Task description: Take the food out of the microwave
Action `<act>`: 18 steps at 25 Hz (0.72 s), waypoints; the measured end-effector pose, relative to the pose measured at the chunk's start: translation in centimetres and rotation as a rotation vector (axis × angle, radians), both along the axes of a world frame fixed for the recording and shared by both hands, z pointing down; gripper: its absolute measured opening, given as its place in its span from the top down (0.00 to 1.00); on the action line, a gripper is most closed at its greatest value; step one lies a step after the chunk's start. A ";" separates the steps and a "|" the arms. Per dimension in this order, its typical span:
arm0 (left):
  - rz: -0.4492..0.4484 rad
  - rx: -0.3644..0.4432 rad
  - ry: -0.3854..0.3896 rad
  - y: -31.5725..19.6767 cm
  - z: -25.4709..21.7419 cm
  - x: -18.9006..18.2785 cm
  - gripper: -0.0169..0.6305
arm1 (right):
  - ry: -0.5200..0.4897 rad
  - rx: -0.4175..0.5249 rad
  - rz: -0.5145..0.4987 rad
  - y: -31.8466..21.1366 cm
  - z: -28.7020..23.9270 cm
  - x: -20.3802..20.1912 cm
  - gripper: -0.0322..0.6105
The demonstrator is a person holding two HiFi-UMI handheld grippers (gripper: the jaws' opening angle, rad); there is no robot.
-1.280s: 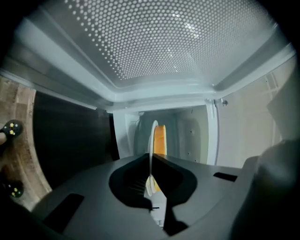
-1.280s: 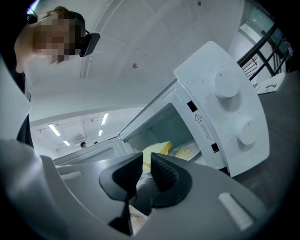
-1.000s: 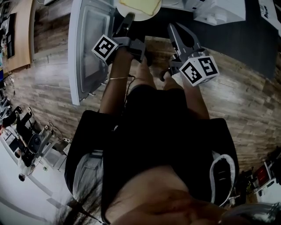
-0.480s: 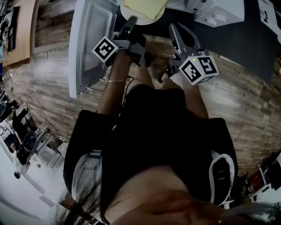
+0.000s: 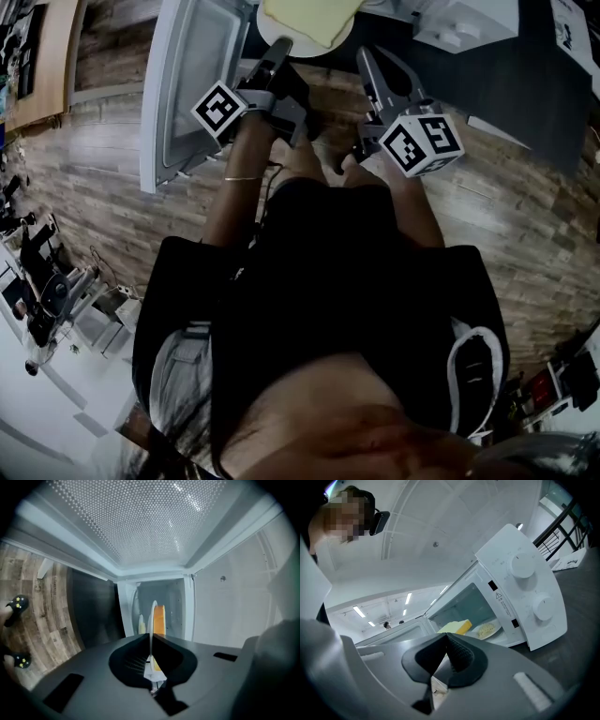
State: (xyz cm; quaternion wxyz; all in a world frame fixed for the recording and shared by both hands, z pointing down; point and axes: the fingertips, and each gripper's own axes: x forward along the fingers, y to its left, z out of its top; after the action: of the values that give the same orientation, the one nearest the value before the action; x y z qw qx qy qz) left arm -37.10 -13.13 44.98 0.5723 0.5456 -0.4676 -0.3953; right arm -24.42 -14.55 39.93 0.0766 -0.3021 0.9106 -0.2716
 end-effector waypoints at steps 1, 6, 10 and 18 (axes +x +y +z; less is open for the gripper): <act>0.004 -0.004 0.000 0.3 -0.1 0.1 0.96 | -0.002 0.001 -0.004 0.1 -0.1 0.0 0.95; 0.035 0.026 -0.019 0.9 -0.8 0.9 0.96 | 0.011 0.009 0.003 0.2 0.0 1.0 0.95; 0.035 0.032 0.001 1.3 -1.0 2.0 0.96 | 0.017 0.010 0.002 0.8 0.0 2.0 0.95; 0.089 0.051 0.017 2.9 -2.6 4.6 0.96 | 0.018 0.054 -0.014 1.6 -1.0 3.3 0.95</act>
State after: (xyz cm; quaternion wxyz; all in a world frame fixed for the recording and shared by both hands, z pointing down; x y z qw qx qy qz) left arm -32.49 -10.20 42.38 0.5791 0.5769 -0.4275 -0.3861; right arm -21.08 -12.96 38.96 0.0744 -0.2959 0.9203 -0.2449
